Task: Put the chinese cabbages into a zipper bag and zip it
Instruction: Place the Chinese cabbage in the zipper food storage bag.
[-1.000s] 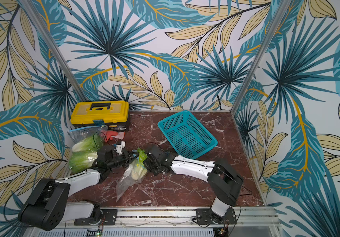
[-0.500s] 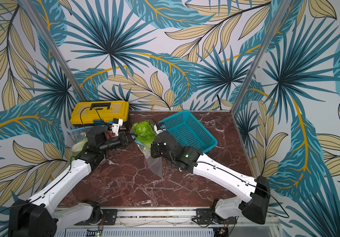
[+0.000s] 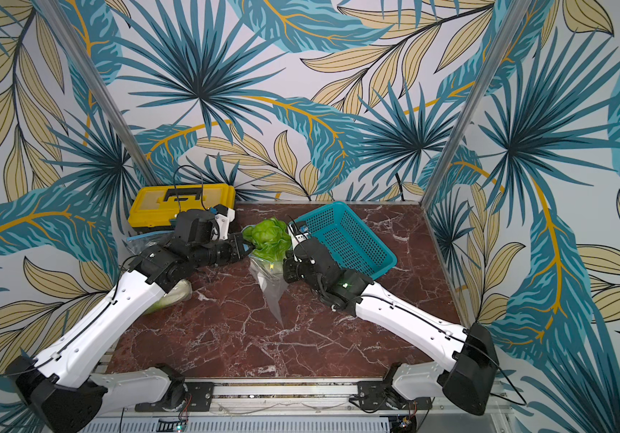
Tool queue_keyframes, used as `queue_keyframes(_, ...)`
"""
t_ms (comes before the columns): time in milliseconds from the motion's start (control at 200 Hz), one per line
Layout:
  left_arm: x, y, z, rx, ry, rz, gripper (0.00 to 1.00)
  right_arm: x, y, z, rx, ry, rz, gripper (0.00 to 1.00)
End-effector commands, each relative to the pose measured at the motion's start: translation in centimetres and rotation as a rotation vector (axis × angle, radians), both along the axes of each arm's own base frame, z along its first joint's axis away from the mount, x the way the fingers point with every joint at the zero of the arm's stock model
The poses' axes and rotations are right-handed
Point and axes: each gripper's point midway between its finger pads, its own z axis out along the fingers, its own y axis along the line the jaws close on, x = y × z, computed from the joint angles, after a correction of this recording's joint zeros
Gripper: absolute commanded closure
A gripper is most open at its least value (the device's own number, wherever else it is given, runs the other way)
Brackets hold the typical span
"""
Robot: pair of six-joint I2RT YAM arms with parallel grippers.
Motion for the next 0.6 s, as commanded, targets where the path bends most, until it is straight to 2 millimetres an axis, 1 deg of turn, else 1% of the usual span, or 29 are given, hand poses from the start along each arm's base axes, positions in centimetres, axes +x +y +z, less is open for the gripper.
queue_keyframes(0, 0.3, 2.8, -4.6, 0.255, 0.062, 0.053, 1.0, 0.8, -1.1, -0.6, -0.068, -0.065, -0.065, 1.0)
queue_keyframes(25, 0.4, 2.6, -5.2, 0.268, 0.073, 0.039, 1.0, 1.1, -1.6, -1.6, -0.138, -0.04, -0.088, 1.0)
queue_keyframes(35, 0.5, 2.5, -5.4, 0.27, 0.077, 0.035, 1.0, 1.1, -1.6, -1.7, -0.151, -0.035, -0.086, 1.0)
queue_keyframes(50, 0.5, 2.3, -5.7, 0.278, 0.083, 0.03, 1.0, 0.8, -1.6, -2.4, -0.188, -0.007, -0.072, 1.0)
queue_keyframes(90, 0.7, 2.0, -6.4, 0.291, 0.097, 0.019, 1.0, 0.2, -0.7, -2.8, -0.218, -0.012, -0.018, 1.0)
queue_keyframes(120, 0.9, 2.0, -7.0, 0.298, 0.113, 0.02, 1.0, -0.5, 0.1, -3.1, -0.251, -0.044, 0.018, 1.0)
queue_keyframes(135, 0.9, 1.9, -7.3, 0.3, 0.121, 0.019, 1.0, -0.5, 0.6, -2.6, -0.248, -0.08, 0.024, 1.0)
queue_keyframes(165, 1.0, 1.7, -7.8, 0.3, 0.138, 0.009, 1.0, -0.7, 1.1, -3.1, -0.306, -0.108, 0.029, 1.0)
queue_keyframes(195, 0.9, 1.4, -8.7, 0.303, 0.164, -0.004, 1.0, -0.7, 1.1, -3.9, -0.369, -0.112, 0.011, 1.0)
queue_keyframes(245, 0.7, 1.1, -10.5, 0.314, 0.21, -0.024, 1.0, -0.5, 0.3, -6.6, -0.51, -0.073, -0.007, 1.0)
queue_keyframes(265, 0.5, 1.1, -11.2, 0.32, 0.229, -0.029, 1.0, -0.5, 0.2, -7.3, -0.553, -0.069, -0.011, 1.0)
queue_keyframes(325, -0.1, 1.5, -13.0, 0.344, 0.271, -0.032, 1.0, -1.1, -0.1, -8.3, -0.641, -0.084, -0.015, 0.99)
queue_keyframes(365, -0.6, 2.0, -13.7, 0.359, 0.286, -0.02, 1.0, -1.8, 0.2, -8.7, -0.652, -0.086, 0.023, 0.96)
queue_keyframes(416, -0.8, 2.7, -14.0, 0.376, 0.276, -0.003, 1.0, -2.7, 0.4, -9.5, -0.638, -0.067, 0.071, 0.92)
queue_keyframes(451, -0.9, 2.9, -14.0, 0.378, 0.256, -0.001, 1.0, -3.1, 0.4, -10.2, -0.62, -0.04, 0.086, 0.85)
queue_keyframes(481, -0.8, 2.9, -14.0, 0.367, 0.241, 0.001, 1.0, -3.6, 0.6, -11.0, -0.607, -0.001, 0.117, 0.77)
queue_keyframes(501, -0.8, 2.8, -14.0, 0.356, 0.23, 0.0, 1.0, -4.0, 0.7, -11.5, -0.598, 0.03, 0.136, 0.73)
queue_keyframes(546, -0.9, 2.4, -14.3, 0.324, 0.207, -0.015, 1.0, -4.7, 1.0, -12.2, -0.557, 0.105, 0.177, 0.67)
queue_keyframes(596, -1.0, 2.1, -15.0, 0.299, 0.195, -0.028, 1.0, -5.6, 1.7, -12.6, -0.441, 0.221, 0.228, 0.63)
